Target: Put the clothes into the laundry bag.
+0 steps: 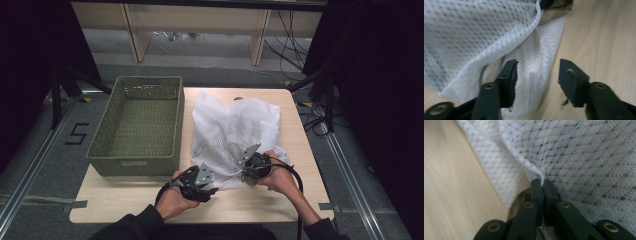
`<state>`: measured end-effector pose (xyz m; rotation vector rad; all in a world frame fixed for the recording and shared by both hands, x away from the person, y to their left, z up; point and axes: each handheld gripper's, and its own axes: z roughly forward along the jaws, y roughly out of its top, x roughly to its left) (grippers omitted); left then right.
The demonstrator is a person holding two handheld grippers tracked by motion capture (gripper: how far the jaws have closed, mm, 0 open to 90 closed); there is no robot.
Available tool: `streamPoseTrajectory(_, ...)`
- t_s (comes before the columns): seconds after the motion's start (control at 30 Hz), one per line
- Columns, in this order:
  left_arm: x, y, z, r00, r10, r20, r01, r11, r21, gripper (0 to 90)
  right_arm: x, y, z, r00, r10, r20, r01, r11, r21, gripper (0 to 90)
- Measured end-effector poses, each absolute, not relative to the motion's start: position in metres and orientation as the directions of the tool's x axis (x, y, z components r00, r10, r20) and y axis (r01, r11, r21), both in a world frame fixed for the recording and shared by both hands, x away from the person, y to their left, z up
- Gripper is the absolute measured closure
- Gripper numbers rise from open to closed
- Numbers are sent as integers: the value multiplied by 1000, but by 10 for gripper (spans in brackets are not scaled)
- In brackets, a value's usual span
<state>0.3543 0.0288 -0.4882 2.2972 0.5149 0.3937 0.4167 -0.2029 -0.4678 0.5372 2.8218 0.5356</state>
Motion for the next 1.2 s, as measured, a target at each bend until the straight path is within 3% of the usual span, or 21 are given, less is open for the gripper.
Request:
streamPoseTrajectory(0.13, 365, 11, -501, 886, 450, 107, 264, -682, 682, 480, 417, -203, -468, -907, 393, -149, 308, 864, 399, 900)
streamPoseTrajectory(0.17, 369, 10, -503, 890, 445, 98, 269, -687, 675, 599, 419, -204, -468, -909, 391, -147, 304, 860, 409, 900)
streamPoseTrajectory(0.2, 371, 9, -506, 891, 447, 74, 283, -678, 678, 599, 419, -204, -468, -909, 391, -147, 304, 860, 409, 900)
streamPoseTrajectory(0.23, 376, 11, -506, 905, 425, 34, 295, -682, 670, 764, 420, -205, -468, -909, 390, -147, 301, 858, 417, 900)
streamPoseTrajectory(0.27, 376, 11, -506, 905, 425, 34, 295, -682, 670, 825, 420, -205, -468, -909, 390, -147, 301, 858, 417, 900)
streamPoseTrajectory(0.37, 377, 11, -505, 911, 410, 39, 287, -701, 653, 888, 421, -206, -469, -904, 403, -143, 313, 851, 422, 900)
streamPoseTrajectory(0.57, 366, 13, -504, 936, 348, 58, 230, -727, 647, 896, 431, -202, -470, -892, 426, -153, 324, 838, 440, 900)
streamPoseTrajectory(1.2, 350, 35, -501, 950, 311, 26, 221, -729, 648, 897, 500, -185, -473, -761, 597, -253, 414, 748, 518, 900)
